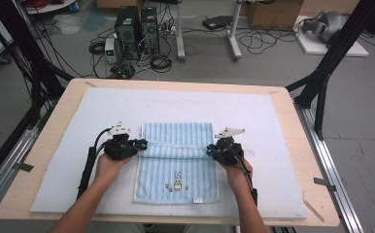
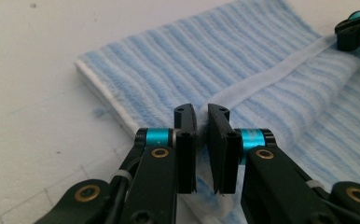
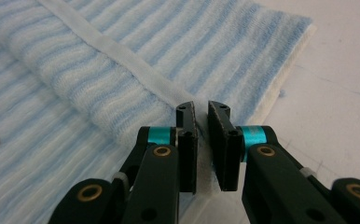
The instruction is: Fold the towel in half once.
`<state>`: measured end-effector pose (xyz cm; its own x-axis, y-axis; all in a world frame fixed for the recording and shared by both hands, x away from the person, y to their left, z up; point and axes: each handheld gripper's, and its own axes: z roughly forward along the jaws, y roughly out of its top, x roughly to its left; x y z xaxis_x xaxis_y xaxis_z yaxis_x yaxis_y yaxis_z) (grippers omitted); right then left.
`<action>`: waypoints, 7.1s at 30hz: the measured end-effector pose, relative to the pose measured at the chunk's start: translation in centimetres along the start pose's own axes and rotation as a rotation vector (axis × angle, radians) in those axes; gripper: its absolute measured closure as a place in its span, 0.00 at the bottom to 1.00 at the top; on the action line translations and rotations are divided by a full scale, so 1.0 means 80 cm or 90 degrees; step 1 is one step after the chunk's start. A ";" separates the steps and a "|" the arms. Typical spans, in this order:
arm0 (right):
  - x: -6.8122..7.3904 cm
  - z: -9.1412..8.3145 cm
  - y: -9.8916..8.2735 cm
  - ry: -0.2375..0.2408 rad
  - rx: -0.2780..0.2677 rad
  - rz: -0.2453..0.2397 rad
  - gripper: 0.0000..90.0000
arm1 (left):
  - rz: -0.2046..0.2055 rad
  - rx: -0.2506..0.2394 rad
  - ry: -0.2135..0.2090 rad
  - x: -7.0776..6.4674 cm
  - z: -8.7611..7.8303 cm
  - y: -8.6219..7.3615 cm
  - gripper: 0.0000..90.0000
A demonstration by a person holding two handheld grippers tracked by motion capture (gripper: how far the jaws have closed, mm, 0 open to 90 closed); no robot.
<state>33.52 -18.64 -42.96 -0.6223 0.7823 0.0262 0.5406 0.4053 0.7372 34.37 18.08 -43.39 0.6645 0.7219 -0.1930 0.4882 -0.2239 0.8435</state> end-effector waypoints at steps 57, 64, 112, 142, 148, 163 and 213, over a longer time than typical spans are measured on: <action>0.051 -0.049 -0.073 -0.025 -0.038 -0.013 0.93 | -0.003 0.032 -0.019 -0.045 -0.046 -0.061 0.94; 0.052 -0.062 -0.075 -0.022 -0.056 -0.015 0.93 | -0.035 -0.010 -0.048 -0.042 -0.064 -0.056 0.94; 0.070 -0.127 -0.125 -0.024 -0.121 0.070 0.65 | -0.048 -0.030 -0.086 -0.056 -0.111 -0.078 0.62; 0.009 -0.015 -0.024 -0.049 -0.031 0.064 0.76 | -0.061 -0.068 -0.013 0.029 -0.040 0.004 0.54; -0.011 0.001 0.014 -0.061 -0.073 0.069 0.85 | -0.076 -0.071 -0.011 0.037 -0.018 0.015 0.58; -0.036 0.033 0.019 -0.082 -0.018 0.085 0.77 | -0.067 -0.020 0.031 0.049 0.020 0.024 0.59; -0.019 0.002 0.021 -0.009 -0.037 0.039 0.49 | -0.047 -0.076 0.062 0.040 0.011 0.021 0.54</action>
<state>35.42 -19.08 -41.87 -0.5808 0.8117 0.0624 0.5432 0.3293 0.7723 37.79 19.45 -43.02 0.5680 0.7951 -0.2125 0.4597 -0.0924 0.8832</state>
